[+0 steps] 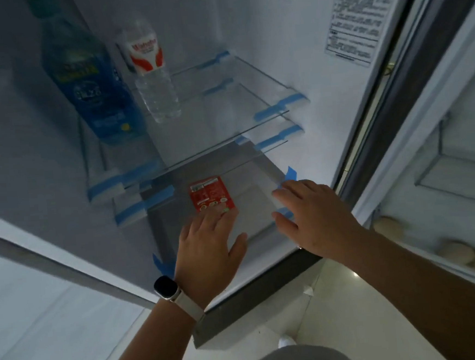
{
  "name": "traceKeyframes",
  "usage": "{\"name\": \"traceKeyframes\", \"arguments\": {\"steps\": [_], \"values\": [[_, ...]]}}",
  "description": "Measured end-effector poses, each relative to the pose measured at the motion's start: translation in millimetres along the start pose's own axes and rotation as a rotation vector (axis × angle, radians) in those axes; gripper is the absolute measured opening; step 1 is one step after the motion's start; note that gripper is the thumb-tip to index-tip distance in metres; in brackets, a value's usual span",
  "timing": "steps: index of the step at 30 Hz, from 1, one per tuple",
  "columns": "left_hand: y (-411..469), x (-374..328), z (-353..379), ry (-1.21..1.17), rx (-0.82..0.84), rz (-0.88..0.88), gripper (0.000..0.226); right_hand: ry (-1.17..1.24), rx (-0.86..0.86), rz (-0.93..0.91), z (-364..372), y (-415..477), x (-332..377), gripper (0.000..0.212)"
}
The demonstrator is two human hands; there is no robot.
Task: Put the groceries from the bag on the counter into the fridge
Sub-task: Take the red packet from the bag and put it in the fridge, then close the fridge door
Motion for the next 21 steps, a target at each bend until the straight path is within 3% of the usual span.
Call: {"name": "traceKeyframes", "arguments": {"steps": [9, 21], "values": [[-24.5, -23.8, -10.3, -0.075, 0.002, 0.245, 0.05, -0.066, -0.078, 0.239, -12.6, -78.9, 20.1, 0.052], [-76.8, -139.9, 14.3, -0.213, 0.075, 0.659, 0.049, -0.19, -0.095, 0.637, -25.7, -237.5, -3.3, 0.049]]}}
Point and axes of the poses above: each hand's wrist, its own y-axis towards the middle knuckle, its own z-axis out of the palm, x = y × z, the point moved 9 cm from there along y, towards the middle knuckle, and after that the axes turned 2 degrees about -y, right-handed, at the moved point
